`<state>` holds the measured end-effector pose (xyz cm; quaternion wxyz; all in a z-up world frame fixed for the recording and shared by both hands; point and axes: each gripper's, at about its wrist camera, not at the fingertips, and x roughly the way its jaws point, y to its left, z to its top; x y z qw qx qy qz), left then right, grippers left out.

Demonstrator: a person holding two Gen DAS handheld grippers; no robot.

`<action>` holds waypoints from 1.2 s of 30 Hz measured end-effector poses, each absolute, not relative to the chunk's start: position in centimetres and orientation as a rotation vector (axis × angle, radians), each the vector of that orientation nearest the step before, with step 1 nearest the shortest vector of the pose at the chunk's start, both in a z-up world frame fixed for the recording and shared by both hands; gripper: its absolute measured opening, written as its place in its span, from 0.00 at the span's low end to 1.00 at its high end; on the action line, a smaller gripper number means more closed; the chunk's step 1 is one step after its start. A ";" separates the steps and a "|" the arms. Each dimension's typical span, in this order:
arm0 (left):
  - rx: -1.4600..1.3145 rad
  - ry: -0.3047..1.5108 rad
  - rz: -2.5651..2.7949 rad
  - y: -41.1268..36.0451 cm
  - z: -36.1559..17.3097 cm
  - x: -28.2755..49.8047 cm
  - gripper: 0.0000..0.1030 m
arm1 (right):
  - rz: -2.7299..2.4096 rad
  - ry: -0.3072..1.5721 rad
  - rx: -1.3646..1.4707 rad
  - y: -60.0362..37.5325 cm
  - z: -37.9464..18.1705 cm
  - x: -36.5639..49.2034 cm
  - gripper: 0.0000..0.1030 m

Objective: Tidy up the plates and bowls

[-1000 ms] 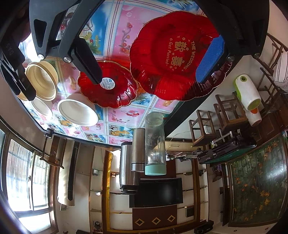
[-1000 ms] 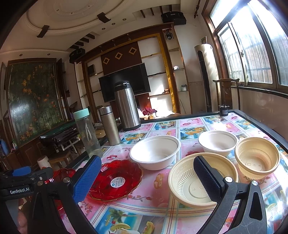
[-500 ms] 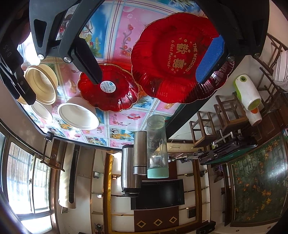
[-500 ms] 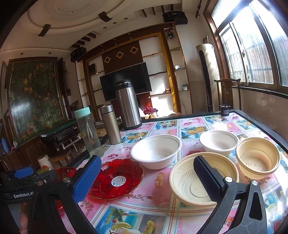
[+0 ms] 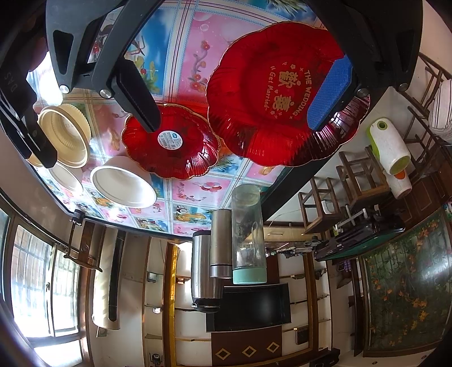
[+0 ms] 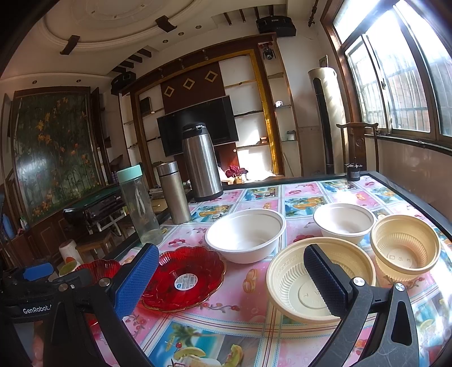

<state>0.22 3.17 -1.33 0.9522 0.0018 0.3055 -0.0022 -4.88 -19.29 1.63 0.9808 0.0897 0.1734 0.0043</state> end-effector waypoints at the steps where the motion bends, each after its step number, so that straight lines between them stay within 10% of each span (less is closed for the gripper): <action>1: 0.004 0.623 -0.004 3.2 -1.4 0.2 1.00 | 0.009 0.349 0.180 -19.3 1.6 -4.9 1.00; 36: -0.011 0.741 -0.146 3.7 0.0 2.9 1.00 | 0.111 0.436 0.236 -18.9 3.7 -1.9 1.00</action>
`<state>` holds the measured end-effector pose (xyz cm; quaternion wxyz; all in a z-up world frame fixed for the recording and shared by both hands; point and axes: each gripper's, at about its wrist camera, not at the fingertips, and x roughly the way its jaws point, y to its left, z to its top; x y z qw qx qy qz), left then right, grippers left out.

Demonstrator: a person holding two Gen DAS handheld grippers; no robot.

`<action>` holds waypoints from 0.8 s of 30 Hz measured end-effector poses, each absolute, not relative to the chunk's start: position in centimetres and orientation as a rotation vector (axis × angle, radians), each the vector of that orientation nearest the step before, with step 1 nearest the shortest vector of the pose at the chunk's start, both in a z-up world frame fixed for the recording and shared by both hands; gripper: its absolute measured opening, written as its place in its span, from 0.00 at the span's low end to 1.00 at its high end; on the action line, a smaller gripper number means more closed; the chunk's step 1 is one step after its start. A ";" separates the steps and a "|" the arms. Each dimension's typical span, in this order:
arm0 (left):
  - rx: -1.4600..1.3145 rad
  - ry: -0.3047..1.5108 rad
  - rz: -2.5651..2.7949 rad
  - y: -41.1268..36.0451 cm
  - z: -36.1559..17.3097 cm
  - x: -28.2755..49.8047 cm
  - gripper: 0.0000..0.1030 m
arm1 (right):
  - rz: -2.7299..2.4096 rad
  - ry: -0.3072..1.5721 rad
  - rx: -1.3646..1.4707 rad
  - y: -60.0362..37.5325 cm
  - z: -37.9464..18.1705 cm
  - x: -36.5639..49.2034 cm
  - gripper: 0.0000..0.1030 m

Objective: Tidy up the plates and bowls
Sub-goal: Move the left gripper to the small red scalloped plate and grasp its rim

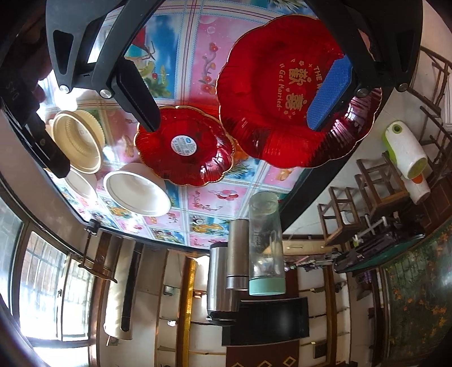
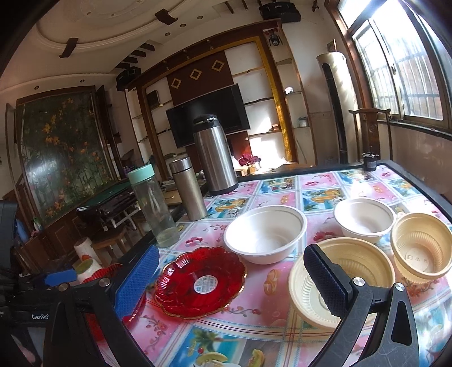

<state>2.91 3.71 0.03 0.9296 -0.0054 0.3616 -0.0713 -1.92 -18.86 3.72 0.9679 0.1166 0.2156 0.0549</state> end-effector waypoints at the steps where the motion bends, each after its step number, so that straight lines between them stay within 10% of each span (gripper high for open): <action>1: -0.029 0.774 -0.189 4.1 0.6 3.8 1.00 | 0.132 0.454 0.251 -18.9 4.4 -1.1 1.00; 24: -0.244 1.363 -0.472 1.5 -2.8 21.6 0.94 | 0.404 0.944 0.827 -21.5 -2.0 8.8 0.90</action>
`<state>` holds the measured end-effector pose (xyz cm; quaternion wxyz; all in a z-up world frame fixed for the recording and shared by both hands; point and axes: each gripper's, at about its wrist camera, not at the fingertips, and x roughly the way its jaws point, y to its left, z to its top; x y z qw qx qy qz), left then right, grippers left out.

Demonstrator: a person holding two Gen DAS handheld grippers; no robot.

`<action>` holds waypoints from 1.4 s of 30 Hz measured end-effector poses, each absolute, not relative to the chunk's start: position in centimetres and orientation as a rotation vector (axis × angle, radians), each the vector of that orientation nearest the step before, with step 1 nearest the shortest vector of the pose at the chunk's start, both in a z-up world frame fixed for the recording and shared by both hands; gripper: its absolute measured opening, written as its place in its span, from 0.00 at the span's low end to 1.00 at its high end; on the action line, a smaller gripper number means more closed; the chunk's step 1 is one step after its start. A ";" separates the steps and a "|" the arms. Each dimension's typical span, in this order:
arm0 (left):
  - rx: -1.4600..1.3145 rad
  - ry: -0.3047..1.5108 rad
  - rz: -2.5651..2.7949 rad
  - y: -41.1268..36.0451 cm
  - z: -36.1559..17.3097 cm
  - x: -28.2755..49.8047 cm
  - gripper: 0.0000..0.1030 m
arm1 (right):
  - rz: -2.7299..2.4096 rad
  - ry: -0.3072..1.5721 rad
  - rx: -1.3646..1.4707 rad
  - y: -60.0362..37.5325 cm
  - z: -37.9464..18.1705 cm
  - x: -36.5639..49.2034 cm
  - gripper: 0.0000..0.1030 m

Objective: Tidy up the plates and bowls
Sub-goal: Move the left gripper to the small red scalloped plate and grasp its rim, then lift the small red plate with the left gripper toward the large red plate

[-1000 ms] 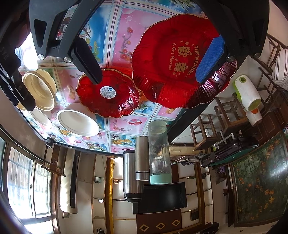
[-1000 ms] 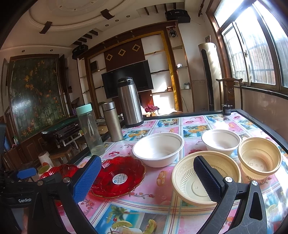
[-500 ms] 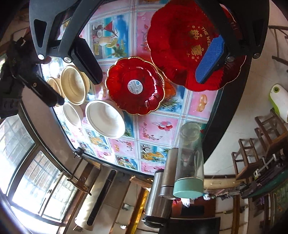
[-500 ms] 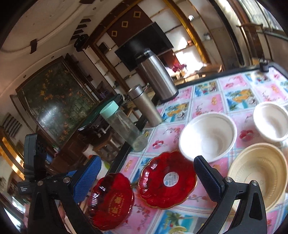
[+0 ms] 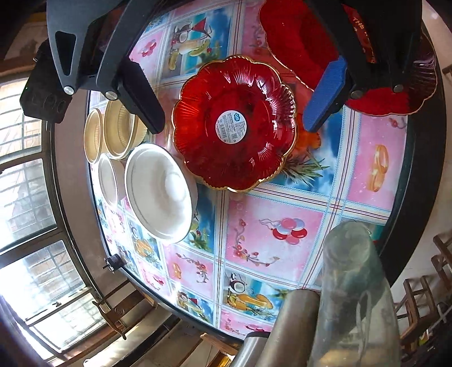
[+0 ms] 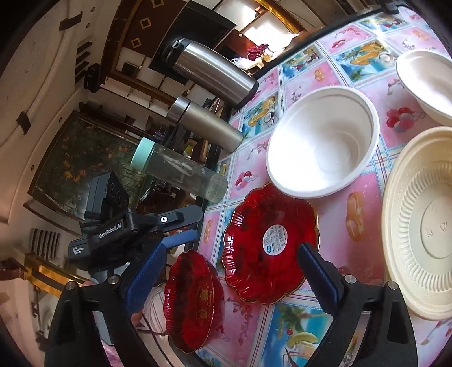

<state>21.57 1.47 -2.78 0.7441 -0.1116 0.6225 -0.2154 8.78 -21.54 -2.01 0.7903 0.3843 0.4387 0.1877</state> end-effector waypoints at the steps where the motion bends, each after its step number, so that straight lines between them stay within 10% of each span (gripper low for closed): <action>1: -0.241 1.374 -0.467 1.3 -3.3 21.8 0.92 | 0.404 0.956 0.832 -21.5 -2.3 8.9 0.88; 9: -0.214 1.457 -0.389 1.0 -6.3 22.3 0.54 | 0.327 1.026 0.783 -21.0 -3.5 9.0 0.68; 28: -0.126 1.452 -0.286 2.1 -7.2 22.8 0.53 | 0.167 1.110 0.730 -21.8 -6.0 9.5 0.44; 42: -0.052 1.450 -0.264 1.6 -8.1 22.7 0.22 | 0.132 1.157 0.729 -21.3 -8.4 10.6 0.10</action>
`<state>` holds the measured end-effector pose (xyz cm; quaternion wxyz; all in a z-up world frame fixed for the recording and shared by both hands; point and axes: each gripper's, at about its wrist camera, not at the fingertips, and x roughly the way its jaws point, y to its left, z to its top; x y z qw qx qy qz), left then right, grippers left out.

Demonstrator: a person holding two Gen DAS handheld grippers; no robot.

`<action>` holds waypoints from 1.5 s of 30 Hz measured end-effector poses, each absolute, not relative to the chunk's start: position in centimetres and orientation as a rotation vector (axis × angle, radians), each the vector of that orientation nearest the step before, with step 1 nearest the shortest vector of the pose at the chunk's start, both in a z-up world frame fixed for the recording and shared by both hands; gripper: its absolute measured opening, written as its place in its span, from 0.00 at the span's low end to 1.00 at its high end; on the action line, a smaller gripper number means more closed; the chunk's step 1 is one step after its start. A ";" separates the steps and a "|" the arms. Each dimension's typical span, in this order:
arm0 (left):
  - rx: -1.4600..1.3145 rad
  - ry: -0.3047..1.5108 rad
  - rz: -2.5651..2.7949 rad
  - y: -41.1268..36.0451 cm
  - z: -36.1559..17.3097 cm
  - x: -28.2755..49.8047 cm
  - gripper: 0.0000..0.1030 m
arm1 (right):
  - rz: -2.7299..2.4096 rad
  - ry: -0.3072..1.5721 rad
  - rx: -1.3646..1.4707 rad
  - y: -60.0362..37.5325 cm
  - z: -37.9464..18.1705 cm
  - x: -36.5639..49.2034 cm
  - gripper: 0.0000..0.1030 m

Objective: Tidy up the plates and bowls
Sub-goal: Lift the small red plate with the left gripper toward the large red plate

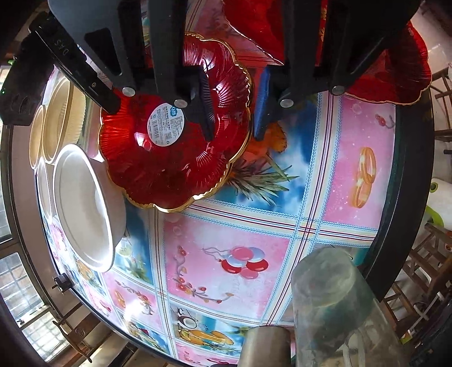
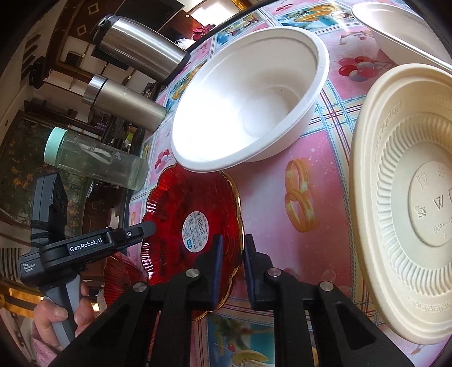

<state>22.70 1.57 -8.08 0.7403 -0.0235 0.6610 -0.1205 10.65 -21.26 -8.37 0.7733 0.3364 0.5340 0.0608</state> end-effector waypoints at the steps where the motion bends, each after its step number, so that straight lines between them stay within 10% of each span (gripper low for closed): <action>1: -0.046 1.449 -0.261 1.6 -8.1 22.7 0.20 | 0.125 1.153 0.725 -21.4 -8.4 10.6 0.07; 45: -0.176 1.216 -0.221 13.9 0.0 13.1 0.11 | 0.402 0.962 0.579 -12.0 -2.0 7.1 0.06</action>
